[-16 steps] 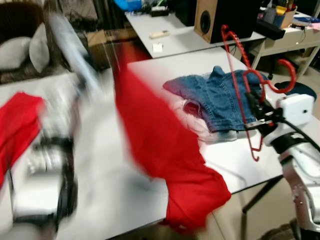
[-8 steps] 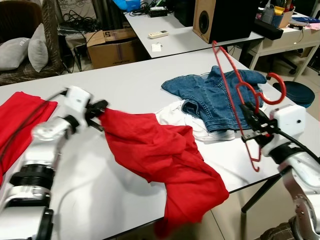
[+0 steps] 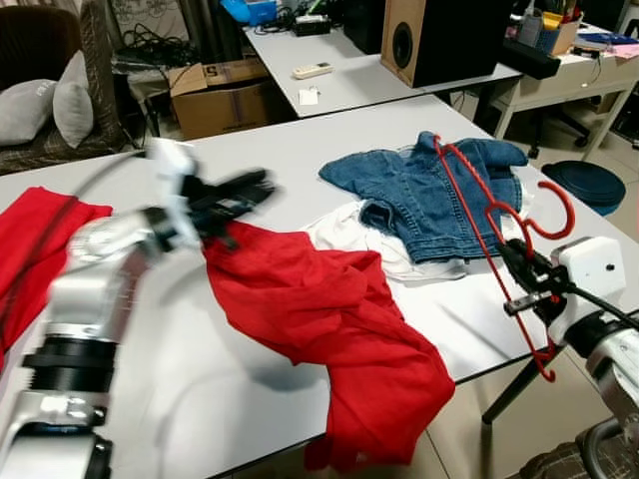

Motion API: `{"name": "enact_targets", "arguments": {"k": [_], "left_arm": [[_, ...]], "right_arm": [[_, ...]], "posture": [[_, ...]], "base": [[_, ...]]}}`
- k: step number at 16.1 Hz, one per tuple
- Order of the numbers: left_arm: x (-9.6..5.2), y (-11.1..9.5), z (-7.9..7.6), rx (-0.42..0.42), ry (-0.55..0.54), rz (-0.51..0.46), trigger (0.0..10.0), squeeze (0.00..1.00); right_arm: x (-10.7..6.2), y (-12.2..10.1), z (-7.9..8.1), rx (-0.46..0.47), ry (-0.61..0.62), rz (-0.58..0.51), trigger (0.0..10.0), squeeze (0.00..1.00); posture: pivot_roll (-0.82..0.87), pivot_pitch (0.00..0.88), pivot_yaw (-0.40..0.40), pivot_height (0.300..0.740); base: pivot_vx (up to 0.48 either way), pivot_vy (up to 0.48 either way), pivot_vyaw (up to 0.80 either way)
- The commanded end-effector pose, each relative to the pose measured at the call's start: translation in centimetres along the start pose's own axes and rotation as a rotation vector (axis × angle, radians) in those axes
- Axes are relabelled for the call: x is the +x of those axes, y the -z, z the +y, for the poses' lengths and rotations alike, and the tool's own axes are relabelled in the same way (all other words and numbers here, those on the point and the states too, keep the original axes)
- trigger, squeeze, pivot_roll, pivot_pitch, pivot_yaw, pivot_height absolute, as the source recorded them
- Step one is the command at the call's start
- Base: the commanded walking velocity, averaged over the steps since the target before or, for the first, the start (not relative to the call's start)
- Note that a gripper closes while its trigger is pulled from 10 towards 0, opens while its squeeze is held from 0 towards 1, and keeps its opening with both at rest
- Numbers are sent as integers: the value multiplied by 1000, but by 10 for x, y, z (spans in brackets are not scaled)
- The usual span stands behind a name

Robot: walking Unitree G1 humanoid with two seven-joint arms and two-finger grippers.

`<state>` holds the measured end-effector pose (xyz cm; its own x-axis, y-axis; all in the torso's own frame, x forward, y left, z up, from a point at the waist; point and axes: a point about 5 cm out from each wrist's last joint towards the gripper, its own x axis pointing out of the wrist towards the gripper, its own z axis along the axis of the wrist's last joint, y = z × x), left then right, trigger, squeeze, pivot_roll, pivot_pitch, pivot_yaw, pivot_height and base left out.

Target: Hang hanger

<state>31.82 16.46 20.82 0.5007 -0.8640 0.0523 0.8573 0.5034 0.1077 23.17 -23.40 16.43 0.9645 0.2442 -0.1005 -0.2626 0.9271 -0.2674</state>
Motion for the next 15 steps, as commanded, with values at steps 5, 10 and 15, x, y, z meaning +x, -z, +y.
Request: {"name": "enact_targets", "arguments": {"k": [5,10,15], "left_arm": [[37,44,-43,96,314,304,10000,0],[48,65,-39,306,294,457,10000,0],[46,72,-28,378,257,497,0,0]], "right_arm": [[-11,5,16,-17,-171,95,10000,0],[-14,6,19,-14,-175,106,10000,0],[-13,6,21,-7,-179,105,10000,0]], "posture": [[-12,0,103,740],[-18,0,112,740],[-14,0,115,740]], "base": [[0,0,0],[0,0,0],[0,0,0]]}}
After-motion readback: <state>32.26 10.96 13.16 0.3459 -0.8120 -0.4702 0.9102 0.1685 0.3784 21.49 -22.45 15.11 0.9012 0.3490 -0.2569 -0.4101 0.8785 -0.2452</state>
